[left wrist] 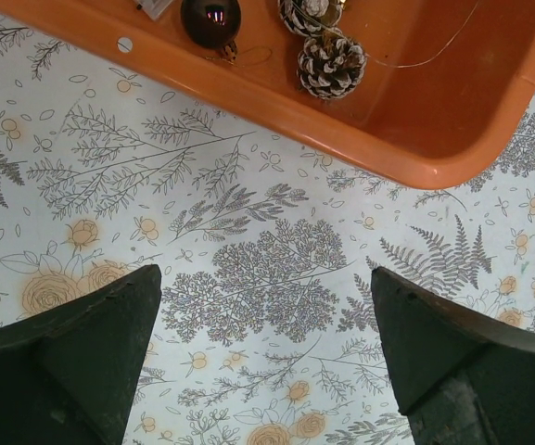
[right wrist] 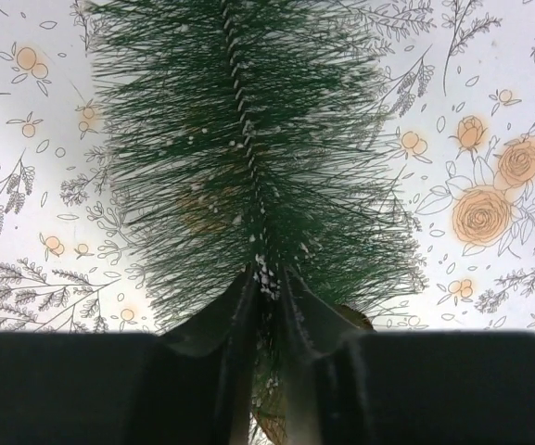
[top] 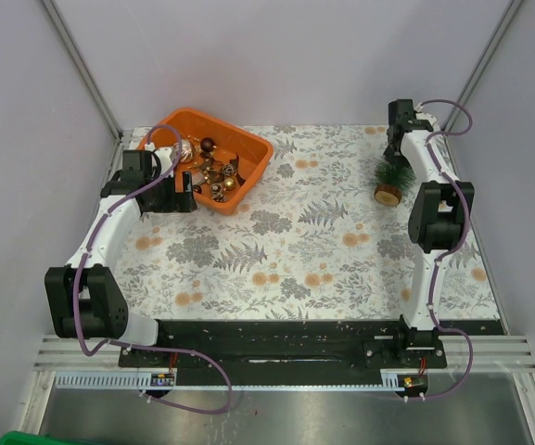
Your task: Decorate the small christmas tree
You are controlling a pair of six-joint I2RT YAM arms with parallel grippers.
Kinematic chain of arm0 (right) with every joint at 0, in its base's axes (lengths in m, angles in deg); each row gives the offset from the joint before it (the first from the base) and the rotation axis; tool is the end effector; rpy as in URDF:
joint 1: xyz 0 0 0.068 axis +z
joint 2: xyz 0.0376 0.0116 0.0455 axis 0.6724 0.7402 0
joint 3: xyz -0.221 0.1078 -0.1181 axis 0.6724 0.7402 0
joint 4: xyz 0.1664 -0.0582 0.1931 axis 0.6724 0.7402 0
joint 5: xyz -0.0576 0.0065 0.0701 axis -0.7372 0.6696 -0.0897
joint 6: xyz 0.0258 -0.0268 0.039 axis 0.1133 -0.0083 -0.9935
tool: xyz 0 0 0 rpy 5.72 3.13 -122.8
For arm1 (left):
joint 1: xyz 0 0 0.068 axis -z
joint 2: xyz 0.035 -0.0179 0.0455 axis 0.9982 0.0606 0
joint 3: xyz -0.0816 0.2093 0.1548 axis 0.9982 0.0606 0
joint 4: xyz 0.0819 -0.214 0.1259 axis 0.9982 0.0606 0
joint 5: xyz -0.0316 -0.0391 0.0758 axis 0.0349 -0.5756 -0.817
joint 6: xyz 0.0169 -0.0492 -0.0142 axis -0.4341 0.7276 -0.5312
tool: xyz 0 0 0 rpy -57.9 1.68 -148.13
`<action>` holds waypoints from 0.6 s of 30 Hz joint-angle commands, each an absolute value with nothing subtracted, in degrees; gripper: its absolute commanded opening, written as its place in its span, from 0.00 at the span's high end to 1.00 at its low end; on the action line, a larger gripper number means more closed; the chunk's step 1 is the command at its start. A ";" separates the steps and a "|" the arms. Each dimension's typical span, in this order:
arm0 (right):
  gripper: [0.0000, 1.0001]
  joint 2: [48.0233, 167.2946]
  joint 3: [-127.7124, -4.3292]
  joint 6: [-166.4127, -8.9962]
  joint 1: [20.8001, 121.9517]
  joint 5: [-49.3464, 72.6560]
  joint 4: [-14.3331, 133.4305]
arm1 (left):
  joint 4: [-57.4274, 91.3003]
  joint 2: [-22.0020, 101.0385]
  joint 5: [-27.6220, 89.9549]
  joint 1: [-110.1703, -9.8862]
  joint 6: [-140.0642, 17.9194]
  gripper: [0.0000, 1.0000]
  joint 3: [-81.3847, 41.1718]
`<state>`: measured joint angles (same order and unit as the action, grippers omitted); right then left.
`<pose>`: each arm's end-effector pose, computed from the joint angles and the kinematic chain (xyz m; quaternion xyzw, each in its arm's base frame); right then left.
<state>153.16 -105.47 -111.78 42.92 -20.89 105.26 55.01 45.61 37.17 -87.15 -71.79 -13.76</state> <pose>0.4862 -0.0094 0.2455 0.3023 0.8901 -0.1257 0.3169 0.3005 -0.0055 0.2811 0.0286 0.9377 -0.1180 0.3257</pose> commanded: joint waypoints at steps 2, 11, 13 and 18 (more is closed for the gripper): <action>0.85 149.20 -101.33 -110.77 42.69 -22.09 102.29 | 52.26 45.06 36.09 -87.23 -71.69 0.01 -13.50; 0.94 126.80 -74.01 -111.65 46.72 -10.05 84.73 | 52.61 43.48 35.83 -86.97 -70.46 0.01 -13.06; 0.95 122.40 -70.12 -112.35 50.75 -10.14 83.30 | 52.88 42.60 35.30 -87.05 -70.37 0.01 -12.89; 0.99 115.89 -59.93 -114.28 62.62 -12.68 78.31 | 53.32 40.23 35.04 -86.88 -70.45 0.01 -11.75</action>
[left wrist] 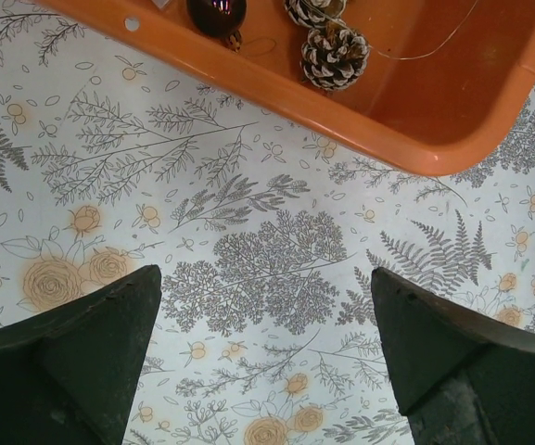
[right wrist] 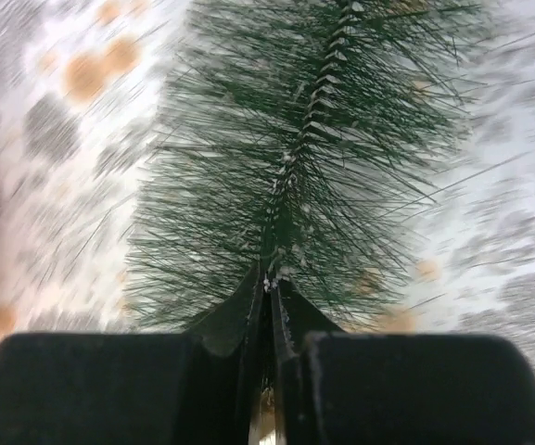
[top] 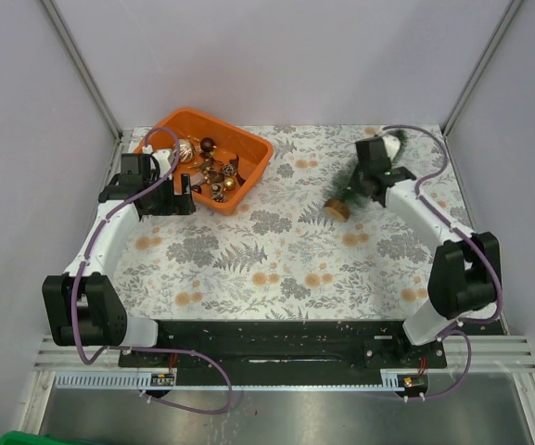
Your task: Decorate the small christmas tree
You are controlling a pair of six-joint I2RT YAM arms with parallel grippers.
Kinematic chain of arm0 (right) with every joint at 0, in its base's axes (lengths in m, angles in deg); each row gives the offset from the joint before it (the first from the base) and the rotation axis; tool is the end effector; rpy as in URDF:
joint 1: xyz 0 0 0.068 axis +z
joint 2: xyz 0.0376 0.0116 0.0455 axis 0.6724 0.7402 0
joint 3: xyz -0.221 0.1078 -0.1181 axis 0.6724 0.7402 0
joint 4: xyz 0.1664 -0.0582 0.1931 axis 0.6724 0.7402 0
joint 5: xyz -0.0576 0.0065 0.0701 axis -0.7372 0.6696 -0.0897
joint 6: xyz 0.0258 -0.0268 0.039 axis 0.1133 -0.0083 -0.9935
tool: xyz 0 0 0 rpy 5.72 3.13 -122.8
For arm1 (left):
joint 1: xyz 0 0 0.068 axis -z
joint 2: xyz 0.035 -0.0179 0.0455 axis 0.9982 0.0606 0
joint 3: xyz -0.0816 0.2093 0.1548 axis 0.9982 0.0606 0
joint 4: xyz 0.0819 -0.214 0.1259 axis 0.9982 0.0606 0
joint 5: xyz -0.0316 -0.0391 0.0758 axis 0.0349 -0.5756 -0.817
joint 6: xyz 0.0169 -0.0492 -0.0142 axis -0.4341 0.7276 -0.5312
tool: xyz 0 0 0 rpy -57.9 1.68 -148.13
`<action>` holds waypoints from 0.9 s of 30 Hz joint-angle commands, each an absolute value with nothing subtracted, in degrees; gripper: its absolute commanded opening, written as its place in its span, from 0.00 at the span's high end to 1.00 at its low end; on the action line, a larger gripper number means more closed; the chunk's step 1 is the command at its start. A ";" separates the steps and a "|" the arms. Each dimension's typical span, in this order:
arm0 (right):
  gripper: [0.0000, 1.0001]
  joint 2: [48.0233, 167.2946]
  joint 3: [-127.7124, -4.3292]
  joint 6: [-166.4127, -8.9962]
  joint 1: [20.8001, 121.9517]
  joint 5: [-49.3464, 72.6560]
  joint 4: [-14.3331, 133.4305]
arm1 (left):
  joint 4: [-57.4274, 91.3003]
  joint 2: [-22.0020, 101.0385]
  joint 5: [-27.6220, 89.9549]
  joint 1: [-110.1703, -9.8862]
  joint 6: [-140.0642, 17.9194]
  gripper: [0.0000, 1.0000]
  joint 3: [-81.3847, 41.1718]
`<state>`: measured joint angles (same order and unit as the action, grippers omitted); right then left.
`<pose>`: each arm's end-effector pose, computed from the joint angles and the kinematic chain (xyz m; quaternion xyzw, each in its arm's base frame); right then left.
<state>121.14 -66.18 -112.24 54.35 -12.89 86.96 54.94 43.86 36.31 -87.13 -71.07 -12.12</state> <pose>0.3604 0.0666 0.2759 0.2072 0.8976 0.0079 0.3891 0.2929 -0.0052 0.2804 0.0206 0.9381 -0.1130 0.3268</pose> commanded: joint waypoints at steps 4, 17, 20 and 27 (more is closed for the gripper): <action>1.00 111.40 -51.84 -114.73 67.99 -14.87 69.96 | 54.46 39.35 35.65 -86.97 -70.45 0.01 -11.83; 1.00 109.45 -48.30 -105.94 81.09 -24.99 54.56 | 55.08 40.22 38.55 -85.31 -70.02 0.01 -13.77; 1.00 111.48 -49.62 -105.50 83.02 -25.43 54.12 | 55.42 40.75 39.43 -84.33 -70.10 0.01 -14.73; 1.00 112.19 -46.82 -116.36 89.00 -31.22 65.18 | 56.57 41.81 39.43 -83.01 -70.19 0.01 -17.11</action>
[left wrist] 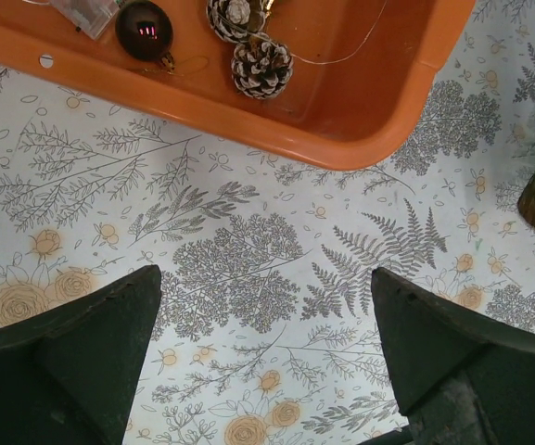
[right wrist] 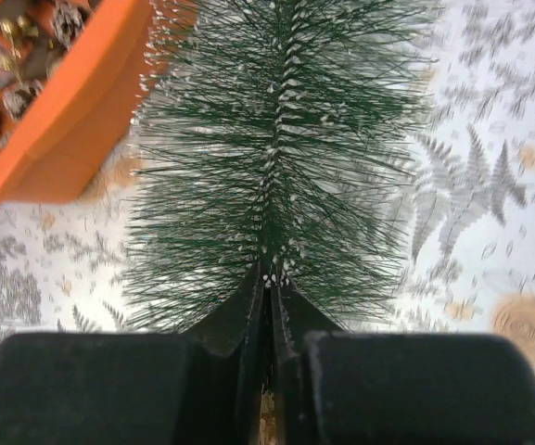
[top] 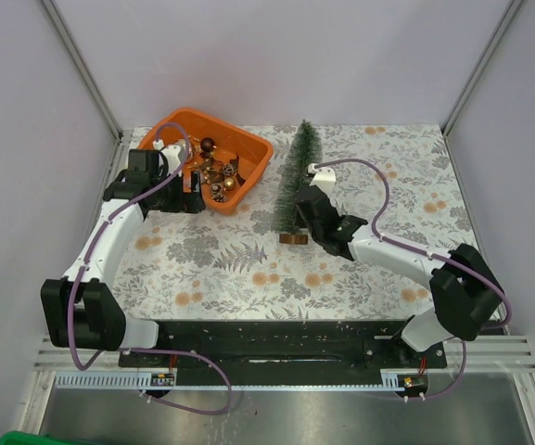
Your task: Decorate the small christmas tree
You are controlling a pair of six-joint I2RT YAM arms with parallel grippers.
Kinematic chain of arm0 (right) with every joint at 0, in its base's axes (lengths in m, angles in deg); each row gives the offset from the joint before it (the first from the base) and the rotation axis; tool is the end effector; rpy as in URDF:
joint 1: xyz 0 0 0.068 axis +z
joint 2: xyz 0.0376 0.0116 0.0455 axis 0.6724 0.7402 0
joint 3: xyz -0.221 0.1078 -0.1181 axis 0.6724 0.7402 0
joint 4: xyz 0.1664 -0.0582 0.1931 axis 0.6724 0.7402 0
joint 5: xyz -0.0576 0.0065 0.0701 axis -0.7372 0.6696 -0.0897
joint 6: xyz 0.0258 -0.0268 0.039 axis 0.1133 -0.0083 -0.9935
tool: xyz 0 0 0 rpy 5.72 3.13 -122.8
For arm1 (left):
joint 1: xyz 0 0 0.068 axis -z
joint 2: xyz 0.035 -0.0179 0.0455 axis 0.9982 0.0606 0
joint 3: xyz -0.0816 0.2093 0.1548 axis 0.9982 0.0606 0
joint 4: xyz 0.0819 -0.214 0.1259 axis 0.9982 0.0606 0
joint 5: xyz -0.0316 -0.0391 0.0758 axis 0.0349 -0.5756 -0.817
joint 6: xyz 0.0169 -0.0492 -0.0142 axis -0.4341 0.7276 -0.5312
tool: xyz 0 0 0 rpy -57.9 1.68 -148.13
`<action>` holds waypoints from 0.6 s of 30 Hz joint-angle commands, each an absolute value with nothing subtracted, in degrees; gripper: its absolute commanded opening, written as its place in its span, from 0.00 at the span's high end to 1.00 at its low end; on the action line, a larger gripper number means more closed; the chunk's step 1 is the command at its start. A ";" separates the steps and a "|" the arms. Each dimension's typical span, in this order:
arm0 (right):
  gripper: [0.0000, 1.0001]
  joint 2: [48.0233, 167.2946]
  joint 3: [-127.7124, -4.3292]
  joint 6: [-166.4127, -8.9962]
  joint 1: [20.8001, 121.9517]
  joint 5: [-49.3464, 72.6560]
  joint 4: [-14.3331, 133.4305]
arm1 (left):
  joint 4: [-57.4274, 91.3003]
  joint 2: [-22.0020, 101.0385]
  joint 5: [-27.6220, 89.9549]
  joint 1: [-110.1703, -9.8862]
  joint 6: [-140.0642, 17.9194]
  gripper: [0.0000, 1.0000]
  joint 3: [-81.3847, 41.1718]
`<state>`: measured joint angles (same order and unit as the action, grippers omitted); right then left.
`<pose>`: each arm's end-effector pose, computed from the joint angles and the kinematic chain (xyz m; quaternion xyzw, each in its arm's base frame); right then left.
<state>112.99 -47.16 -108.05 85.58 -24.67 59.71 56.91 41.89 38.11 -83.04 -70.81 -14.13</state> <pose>0.2569 0.2188 0.2547 0.0037 0.8496 0.1023 0.5173 0.2856 -0.0268 0.2988 0.0591 0.9291 -0.1399 0.3373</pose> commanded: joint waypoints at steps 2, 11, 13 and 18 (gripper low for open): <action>1.00 110.78 -43.84 -120.16 90.06 -30.79 66.68 | 56.57 41.72 39.60 -83.01 -70.28 0.01 -16.76; 0.48 110.60 -45.74 -123.17 91.64 -23.76 78.27 | 55.95 40.58 39.43 -83.01 -70.98 0.01 -15.53; 0.33 112.09 -50.04 -122.46 91.64 -23.84 84.06 | 55.95 40.14 39.34 -83.01 -71.07 0.01 -15.44; 0.15 114.03 -60.77 -124.22 91.47 -28.85 96.47 | 55.95 38.65 38.90 -83.01 -71.77 0.01 -14.74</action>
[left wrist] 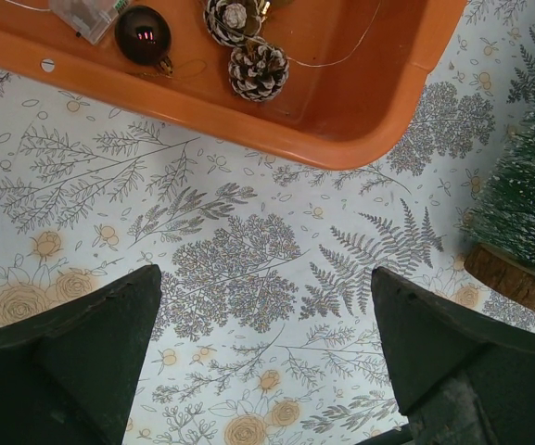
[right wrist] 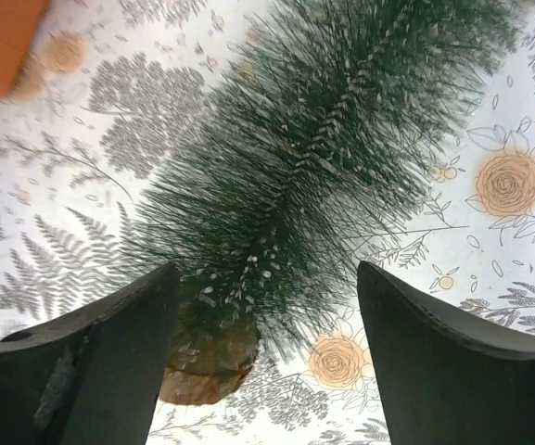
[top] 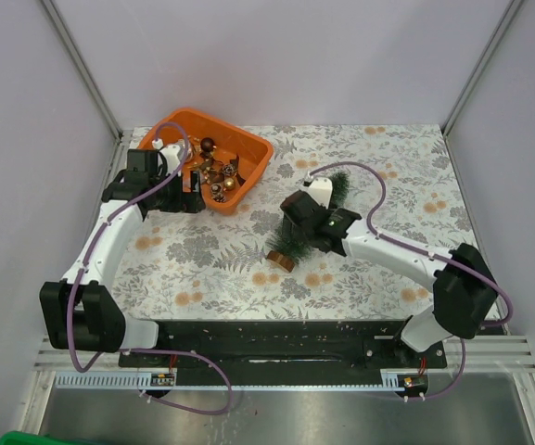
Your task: Decorate the small christmas tree
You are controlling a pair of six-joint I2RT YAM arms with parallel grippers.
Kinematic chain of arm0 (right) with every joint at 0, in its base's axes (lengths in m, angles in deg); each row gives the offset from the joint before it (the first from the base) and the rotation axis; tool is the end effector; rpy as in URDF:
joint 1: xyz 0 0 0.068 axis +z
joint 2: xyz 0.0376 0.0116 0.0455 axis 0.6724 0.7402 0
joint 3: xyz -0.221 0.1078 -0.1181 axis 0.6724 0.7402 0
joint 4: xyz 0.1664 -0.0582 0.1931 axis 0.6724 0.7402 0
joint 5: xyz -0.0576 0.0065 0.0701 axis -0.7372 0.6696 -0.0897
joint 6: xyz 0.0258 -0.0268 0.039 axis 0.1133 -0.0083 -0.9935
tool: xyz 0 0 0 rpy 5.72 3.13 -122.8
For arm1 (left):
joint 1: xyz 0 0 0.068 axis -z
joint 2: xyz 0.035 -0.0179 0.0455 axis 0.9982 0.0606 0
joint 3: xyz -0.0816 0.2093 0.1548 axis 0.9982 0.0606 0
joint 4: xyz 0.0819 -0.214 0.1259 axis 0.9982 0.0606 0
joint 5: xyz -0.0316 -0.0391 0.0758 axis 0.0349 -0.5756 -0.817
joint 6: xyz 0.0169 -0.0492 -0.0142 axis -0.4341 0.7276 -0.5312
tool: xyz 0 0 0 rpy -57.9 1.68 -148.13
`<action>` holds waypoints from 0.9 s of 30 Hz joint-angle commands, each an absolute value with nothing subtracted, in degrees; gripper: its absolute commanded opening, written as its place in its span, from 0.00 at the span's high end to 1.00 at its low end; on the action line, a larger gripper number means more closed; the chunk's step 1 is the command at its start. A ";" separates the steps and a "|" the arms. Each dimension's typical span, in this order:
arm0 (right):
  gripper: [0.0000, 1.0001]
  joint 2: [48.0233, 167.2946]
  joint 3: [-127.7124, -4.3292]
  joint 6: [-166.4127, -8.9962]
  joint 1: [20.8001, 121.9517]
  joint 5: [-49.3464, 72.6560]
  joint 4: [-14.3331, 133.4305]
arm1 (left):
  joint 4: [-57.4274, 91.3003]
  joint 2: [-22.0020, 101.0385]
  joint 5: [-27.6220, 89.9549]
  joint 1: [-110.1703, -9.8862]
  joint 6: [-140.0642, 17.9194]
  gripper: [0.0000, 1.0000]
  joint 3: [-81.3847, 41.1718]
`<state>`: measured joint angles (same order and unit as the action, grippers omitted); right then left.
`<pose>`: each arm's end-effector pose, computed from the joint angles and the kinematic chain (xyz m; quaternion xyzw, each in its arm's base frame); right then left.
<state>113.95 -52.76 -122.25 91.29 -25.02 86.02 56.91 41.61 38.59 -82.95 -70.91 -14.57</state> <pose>0.2229 0.2303 0.2451 0.0200 0.9189 0.0562 0.3900 0.2851 -0.0275 0.3026 0.0629 0.9262 -0.1438 0.3428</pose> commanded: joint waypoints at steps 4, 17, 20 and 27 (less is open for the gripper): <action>0.13 113.85 -65.88 -124.04 87.61 -28.34 98.33 | 56.04 37.94 38.46 -83.01 -72.30 0.01 -14.03; 0.14 130.01 -76.95 -120.53 72.58 -20.07 96.39 | 55.95 37.15 38.55 -83.01 -74.06 0.01 -12.54; 0.16 134.41 -79.24 -120.70 71.26 -19.63 96.39 | 55.95 37.06 38.03 -83.01 -74.23 0.01 -12.19; 0.53 136.97 -78.72 -121.76 70.46 -18.57 94.64 | 55.95 36.53 36.36 -83.10 -75.20 0.01 -11.92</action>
<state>138.10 -76.97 -121.14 70.74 -19.52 96.16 56.91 38.76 38.11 -82.95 -73.95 -12.01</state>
